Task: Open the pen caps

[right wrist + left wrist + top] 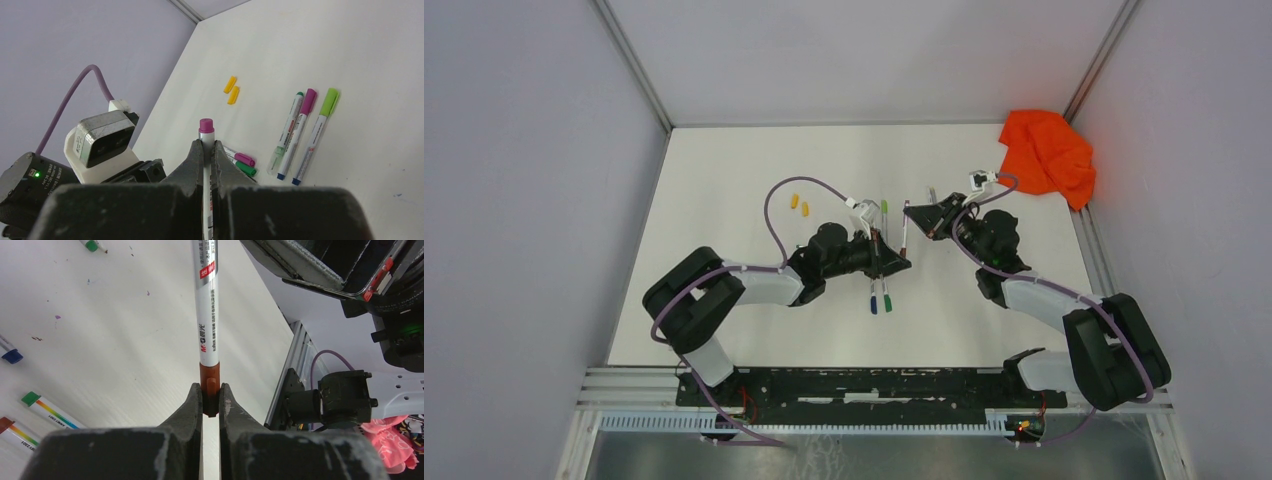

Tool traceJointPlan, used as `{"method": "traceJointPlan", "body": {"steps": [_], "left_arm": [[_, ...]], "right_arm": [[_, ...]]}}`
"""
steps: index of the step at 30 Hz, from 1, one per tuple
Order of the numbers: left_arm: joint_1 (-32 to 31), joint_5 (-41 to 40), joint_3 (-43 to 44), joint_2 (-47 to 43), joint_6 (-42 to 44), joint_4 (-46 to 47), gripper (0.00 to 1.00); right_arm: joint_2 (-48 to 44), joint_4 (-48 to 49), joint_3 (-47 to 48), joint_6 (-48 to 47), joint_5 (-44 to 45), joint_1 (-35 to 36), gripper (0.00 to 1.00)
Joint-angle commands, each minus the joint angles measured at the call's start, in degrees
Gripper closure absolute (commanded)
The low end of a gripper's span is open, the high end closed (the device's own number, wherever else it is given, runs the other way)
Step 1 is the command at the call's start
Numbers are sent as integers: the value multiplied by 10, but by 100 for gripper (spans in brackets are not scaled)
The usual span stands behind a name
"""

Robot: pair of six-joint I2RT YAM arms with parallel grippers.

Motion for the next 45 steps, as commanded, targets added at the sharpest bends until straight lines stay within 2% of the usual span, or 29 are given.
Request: {"method": "traceJointPlan", "body": {"steps": [1,6,10,12,15,19,25,28,30,31,39,45], "left_arm": [[-4,3,17,-18,10,0,98],[-4,11,15,-36,30,-18,98],[-5,18,20,-49,51,-49,98],[-5,22,25,-52,56,-61,98],[-5,24,29,-51,56,-67,98],[-4,28,38,-48,55,-71,98],[-5,26,48,-39,51,-80,98],[-5,22,55,-34,48,-89,98],[-4,11,63,-31,46,-101,98],[-4,0,64,-32,44,-109,98],[-4,-68,60,-43,52,-183,98],[-4,-66,8,-67,68,-158,98]], "right_arm": [[-13,25,-9,-9,-16,-4,100],[-18,-6,-4,-56,-41,-4,99],[-28,-56,10,-105,-60,-4,81],[-31,-74,15,-120,-63,-4,76],[-34,-89,18,-137,-67,-4,72],[-33,-94,12,-145,-70,-4,70],[-29,-105,18,-156,-71,-3,74],[-24,-109,21,-156,-71,-1,86],[-18,-115,26,-161,-70,0,98],[-16,-120,29,-167,-69,1,100],[-15,-140,74,-214,8,-7,100],[9,-69,103,-153,7,-59,100]]}}
